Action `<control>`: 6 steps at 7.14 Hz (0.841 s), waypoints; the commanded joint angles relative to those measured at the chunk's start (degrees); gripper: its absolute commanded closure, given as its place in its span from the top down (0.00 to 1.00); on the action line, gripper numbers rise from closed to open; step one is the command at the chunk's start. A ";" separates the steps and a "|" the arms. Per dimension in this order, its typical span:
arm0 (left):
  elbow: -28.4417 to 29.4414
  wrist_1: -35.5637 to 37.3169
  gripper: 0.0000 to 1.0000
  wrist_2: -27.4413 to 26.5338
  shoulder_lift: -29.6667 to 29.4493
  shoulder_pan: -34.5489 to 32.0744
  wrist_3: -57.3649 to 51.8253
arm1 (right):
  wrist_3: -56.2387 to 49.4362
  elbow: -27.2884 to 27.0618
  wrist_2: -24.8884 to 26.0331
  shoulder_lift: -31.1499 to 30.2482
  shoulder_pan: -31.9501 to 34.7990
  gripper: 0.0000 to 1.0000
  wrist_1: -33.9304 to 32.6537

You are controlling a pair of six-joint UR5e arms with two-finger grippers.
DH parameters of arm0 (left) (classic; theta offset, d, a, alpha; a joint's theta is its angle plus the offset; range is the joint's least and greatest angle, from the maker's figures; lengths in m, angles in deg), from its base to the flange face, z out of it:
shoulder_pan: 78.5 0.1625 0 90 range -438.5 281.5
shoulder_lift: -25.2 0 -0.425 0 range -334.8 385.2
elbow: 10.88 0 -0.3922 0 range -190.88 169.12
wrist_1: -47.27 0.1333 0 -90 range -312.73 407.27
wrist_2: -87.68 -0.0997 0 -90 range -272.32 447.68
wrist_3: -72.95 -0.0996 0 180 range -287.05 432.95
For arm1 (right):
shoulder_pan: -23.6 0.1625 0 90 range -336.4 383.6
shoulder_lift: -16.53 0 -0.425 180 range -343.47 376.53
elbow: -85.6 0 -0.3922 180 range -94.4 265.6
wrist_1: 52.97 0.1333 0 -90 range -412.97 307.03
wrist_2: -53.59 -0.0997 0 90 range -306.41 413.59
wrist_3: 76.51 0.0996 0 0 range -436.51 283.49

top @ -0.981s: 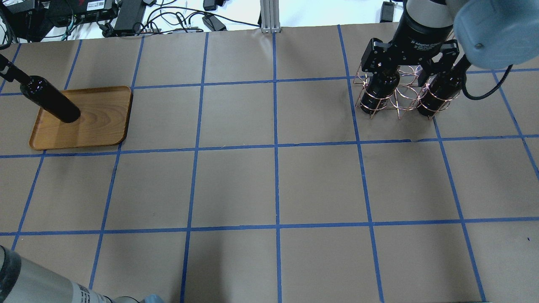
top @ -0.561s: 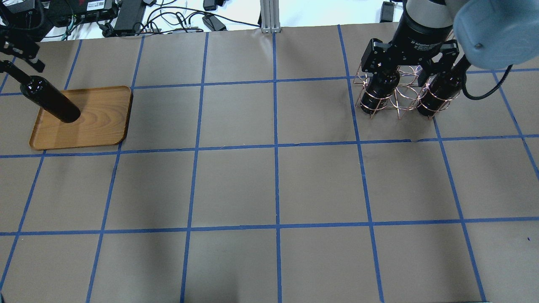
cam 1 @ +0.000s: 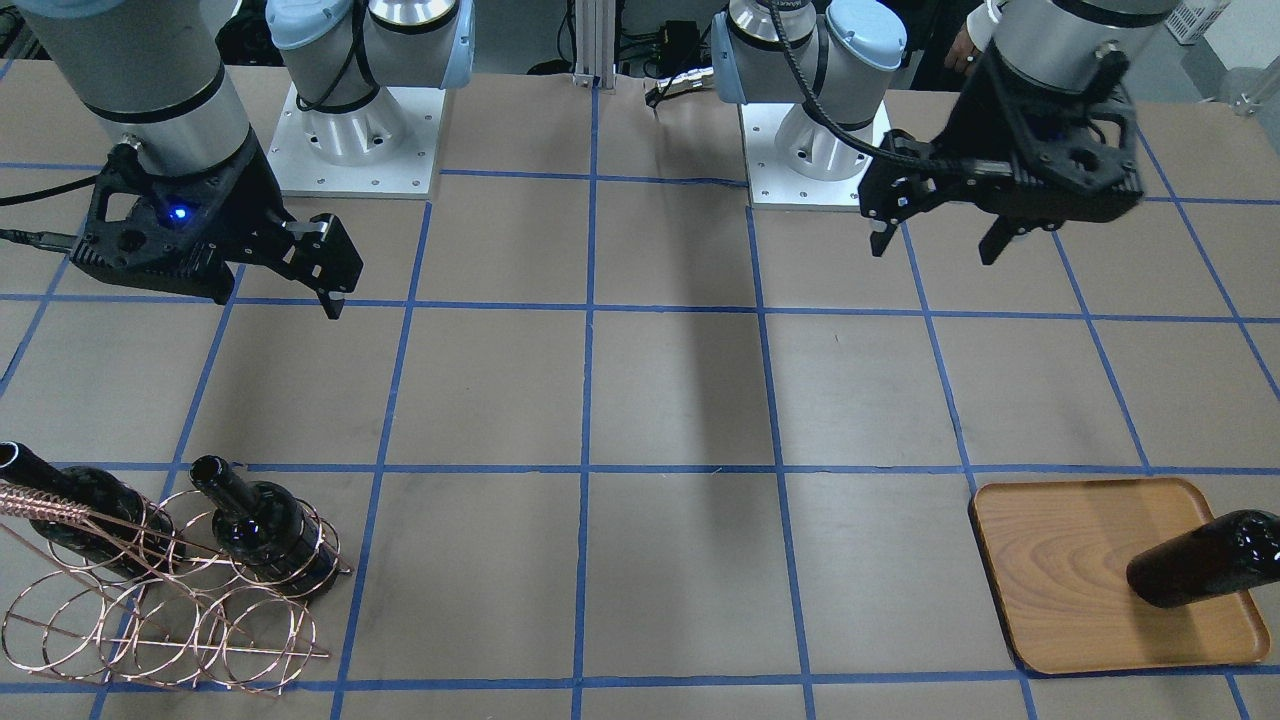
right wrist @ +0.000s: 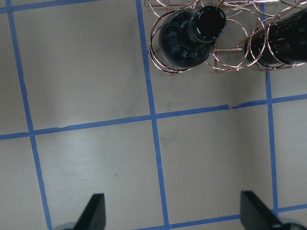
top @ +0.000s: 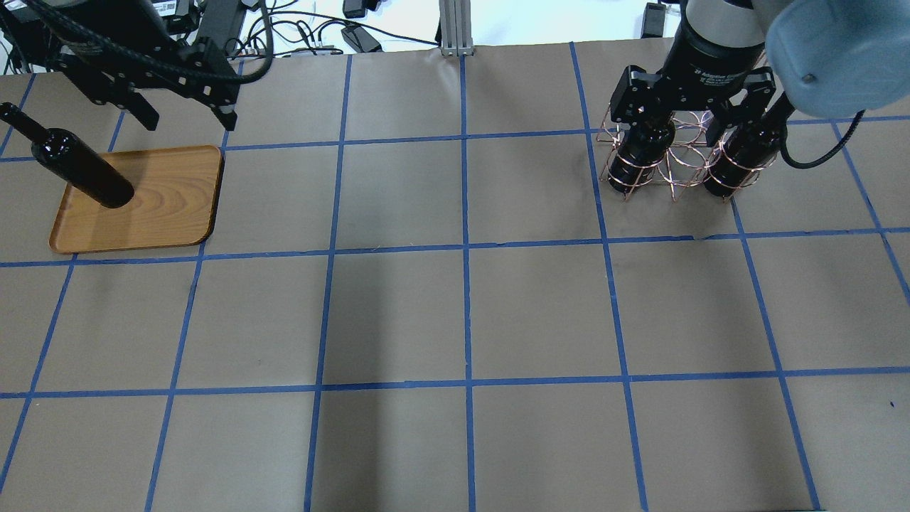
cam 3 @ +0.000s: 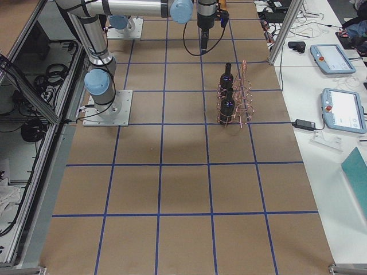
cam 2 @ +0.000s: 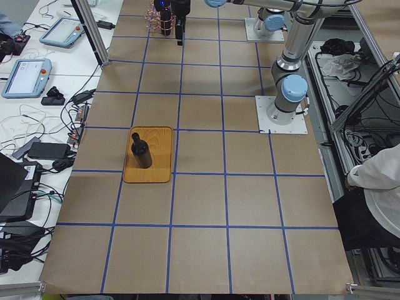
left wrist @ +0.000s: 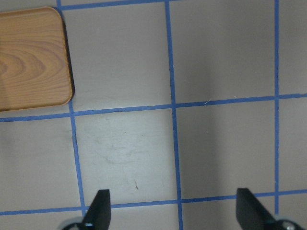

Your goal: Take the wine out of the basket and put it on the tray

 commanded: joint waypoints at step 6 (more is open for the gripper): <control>-3.77 0.32 0.92 0.50 3.10 -2.39 0.89 | -0.09 0.00 0.09 0.00 0.00 1.00 0.00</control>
